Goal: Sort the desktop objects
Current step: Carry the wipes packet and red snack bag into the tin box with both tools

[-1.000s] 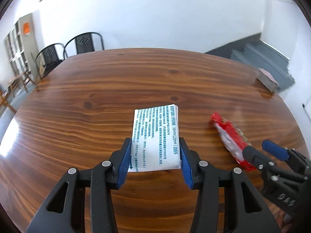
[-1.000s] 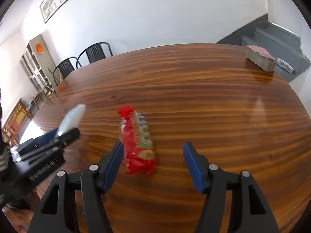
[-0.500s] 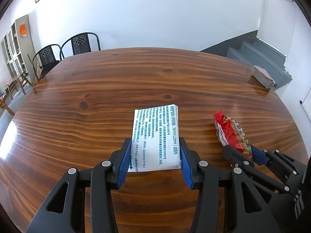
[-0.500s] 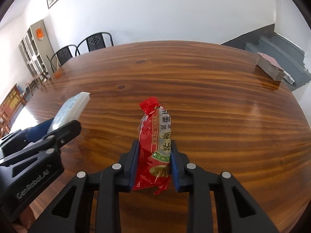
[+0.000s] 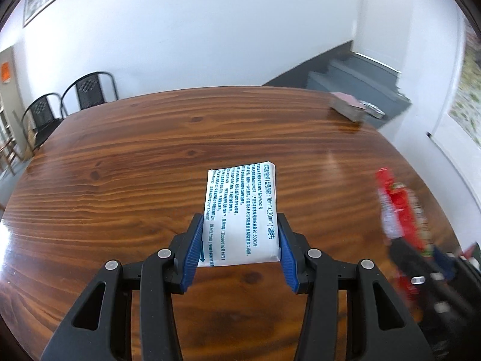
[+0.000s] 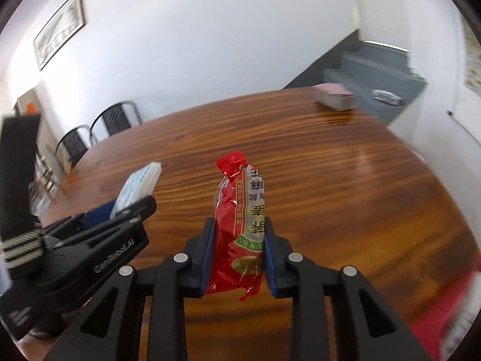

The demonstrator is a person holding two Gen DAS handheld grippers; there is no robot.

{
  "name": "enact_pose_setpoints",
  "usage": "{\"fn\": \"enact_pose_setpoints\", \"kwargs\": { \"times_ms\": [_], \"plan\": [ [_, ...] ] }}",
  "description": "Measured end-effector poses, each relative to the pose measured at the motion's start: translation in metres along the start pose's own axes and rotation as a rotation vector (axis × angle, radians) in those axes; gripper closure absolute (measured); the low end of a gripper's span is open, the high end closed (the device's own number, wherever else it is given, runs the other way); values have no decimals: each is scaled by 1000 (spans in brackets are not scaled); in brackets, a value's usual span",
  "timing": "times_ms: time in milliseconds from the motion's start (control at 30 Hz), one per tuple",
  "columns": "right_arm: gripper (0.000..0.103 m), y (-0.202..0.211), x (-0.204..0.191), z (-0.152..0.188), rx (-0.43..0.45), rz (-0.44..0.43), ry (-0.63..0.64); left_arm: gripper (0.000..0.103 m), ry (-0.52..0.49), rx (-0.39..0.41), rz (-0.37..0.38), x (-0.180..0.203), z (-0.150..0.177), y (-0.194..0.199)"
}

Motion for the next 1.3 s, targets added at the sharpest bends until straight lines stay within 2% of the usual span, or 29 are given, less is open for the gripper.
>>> {"fn": "enact_pose_setpoints", "kwargs": {
  "times_ms": [67, 233, 467, 600, 733, 900, 1067, 1300],
  "plan": [
    [71, 29, 20, 4, 21, 36, -49, 54, -22, 6, 27, 15, 3, 9],
    [71, 91, 55, 15, 98, 93, -80, 54, -75, 29, 120, 54, 11, 42],
    [71, 164, 127, 39, 114, 233, -91, 54, -134, 63, 258, 105, 21, 91],
    [71, 200, 177, 53, 89, 319, -101, 54, -170, 71, 327, 133, 30, 115],
    [71, 216, 213, 60, 65, 382, -87, 54, -212, 70, 391, 162, 42, 135],
    [71, 211, 241, 68, -4, 372, -79, 54, -254, 50, 458, 196, 57, 149],
    [71, 216, 247, 85, -49, 363, -65, 54, -289, 30, 496, 222, 71, 157],
    [69, 214, 253, 87, -48, 349, -70, 54, -317, 23, 551, 246, 81, 169]
  ]
}}
Point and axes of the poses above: each gripper's, at about its wrist camera, not at the fingertips, and y roughly against the way its jaws point, x to its right, z to its underside, the point moved 6 cm from there along -y, roughly the way its jaws point, and after that the axes turned 9 degrees about x, right-handed, at the moved point
